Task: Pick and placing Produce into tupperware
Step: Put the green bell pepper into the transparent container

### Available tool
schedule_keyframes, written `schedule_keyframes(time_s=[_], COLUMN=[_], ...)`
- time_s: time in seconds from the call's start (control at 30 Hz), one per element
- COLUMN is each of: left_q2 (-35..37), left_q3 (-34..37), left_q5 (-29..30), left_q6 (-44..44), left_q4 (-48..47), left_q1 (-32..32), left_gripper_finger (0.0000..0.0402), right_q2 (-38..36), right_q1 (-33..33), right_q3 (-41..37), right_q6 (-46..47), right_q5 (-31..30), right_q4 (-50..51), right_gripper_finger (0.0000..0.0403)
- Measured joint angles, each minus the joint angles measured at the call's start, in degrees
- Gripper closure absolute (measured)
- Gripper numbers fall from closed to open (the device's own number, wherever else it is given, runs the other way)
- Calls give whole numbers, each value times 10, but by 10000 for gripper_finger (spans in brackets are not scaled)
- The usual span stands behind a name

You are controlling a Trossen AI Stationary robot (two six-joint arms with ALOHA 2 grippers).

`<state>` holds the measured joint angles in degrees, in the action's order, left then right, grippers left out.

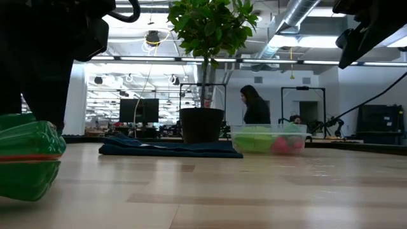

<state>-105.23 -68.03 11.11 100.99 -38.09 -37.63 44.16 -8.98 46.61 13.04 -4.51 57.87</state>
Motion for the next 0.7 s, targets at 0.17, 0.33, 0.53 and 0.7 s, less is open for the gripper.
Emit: schedule_keyframes(time_s=[0.17, 0.33, 0.53, 0.7], left_q2=[0, 0, 0, 1], left_q3=[0, 0, 0, 0], left_q5=[1, 1, -10, -21], left_q6=[-15, -34, -65, -92], left_q4=[0, 1, 6, 12], left_q1=[2, 7, 13, 15], left_gripper_finger=[126, 126, 126, 126], right_q2=[0, 0, 0, 0], right_q1=[0, 0, 0, 0], right_q3=[0, 0, 0, 0], right_q6=[0, 0, 0, 0], right_q5=[0, 0, 0, 0], right_q4=[0, 0, 0, 0], right_gripper_finger=[88, 88, 88, 88])
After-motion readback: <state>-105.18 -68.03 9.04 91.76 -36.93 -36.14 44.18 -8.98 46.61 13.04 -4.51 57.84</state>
